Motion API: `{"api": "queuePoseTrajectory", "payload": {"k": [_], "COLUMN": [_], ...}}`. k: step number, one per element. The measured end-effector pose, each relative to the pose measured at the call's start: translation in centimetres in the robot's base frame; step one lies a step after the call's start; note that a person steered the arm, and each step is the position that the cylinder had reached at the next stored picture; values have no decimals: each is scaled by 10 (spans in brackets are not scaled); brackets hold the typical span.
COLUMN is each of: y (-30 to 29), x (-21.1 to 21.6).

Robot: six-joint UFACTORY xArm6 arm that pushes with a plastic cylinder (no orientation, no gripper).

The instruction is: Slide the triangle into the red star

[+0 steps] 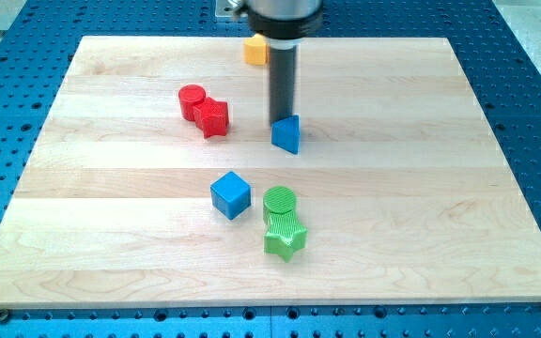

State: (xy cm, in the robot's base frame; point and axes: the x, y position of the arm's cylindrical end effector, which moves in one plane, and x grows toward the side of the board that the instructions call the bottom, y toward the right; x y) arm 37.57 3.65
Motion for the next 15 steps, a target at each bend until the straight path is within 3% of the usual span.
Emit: {"api": "queuePoseTrajectory", "payload": {"k": [5,6,7,8,9,10,11,13,15], "y": [34,22,-11,-15,-24,-8,-19,-103,-146], "x": [91,74,6,-19,-9,57,74,59,57]}}
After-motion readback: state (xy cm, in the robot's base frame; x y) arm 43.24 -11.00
